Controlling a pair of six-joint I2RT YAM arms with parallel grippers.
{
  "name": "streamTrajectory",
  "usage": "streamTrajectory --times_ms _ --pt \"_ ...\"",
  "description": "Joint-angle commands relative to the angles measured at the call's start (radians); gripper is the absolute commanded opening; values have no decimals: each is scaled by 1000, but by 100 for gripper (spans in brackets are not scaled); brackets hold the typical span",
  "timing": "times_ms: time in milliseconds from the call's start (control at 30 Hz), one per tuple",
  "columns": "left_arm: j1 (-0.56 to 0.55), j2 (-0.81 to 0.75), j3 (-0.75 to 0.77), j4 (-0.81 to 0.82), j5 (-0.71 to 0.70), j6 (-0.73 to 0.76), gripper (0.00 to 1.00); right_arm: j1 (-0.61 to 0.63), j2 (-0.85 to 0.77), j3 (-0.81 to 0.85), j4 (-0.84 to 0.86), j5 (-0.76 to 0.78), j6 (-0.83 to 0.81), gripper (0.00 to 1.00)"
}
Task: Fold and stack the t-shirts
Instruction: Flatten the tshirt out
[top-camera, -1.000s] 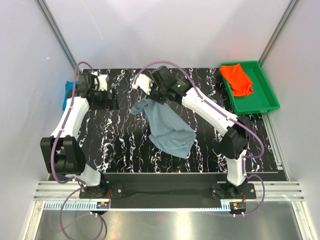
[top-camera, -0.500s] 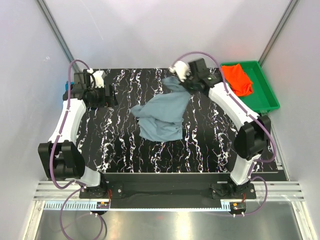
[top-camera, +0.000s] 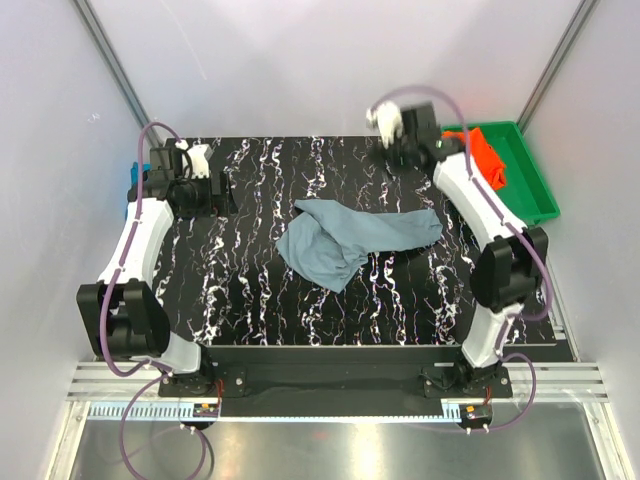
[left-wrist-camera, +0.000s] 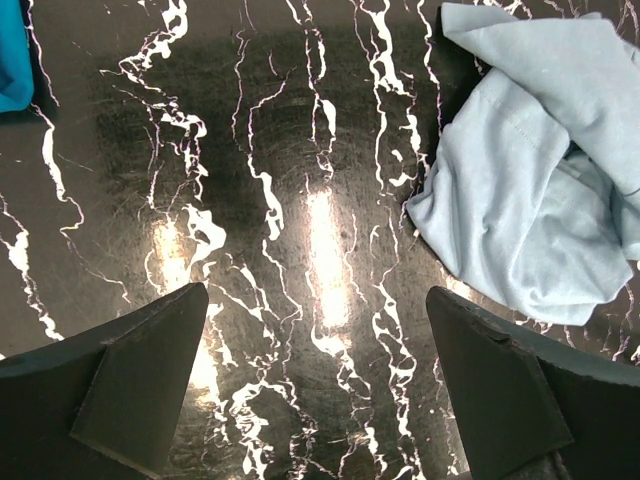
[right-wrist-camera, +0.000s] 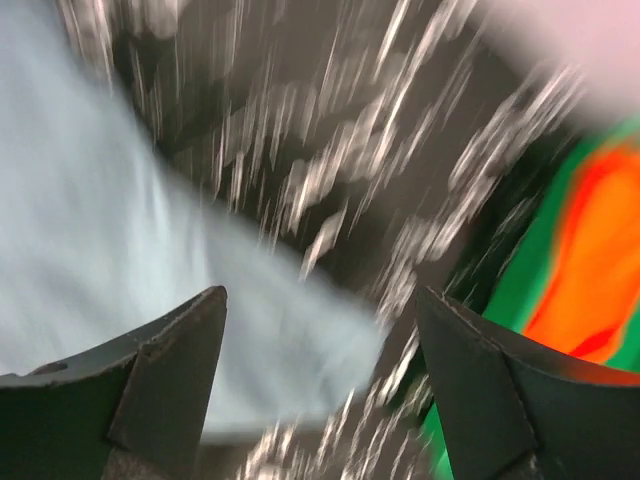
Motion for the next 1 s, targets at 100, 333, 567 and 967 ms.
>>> streamTrajectory --times_ms 100,333,567,967 --pt "-3 16 9 24 37 -22 99 6 314 578 -137 -200 119 84" --pt "-2 -4 10 -1 57 -10 99 13 572 739 -369 -460 164 82" --pt "-3 -5 -1 -2 46 16 99 13 565 625 -410 -595 174 80" --pt "-3 27 24 -7 53 19 99 13 611 570 -453 -640 156 77"
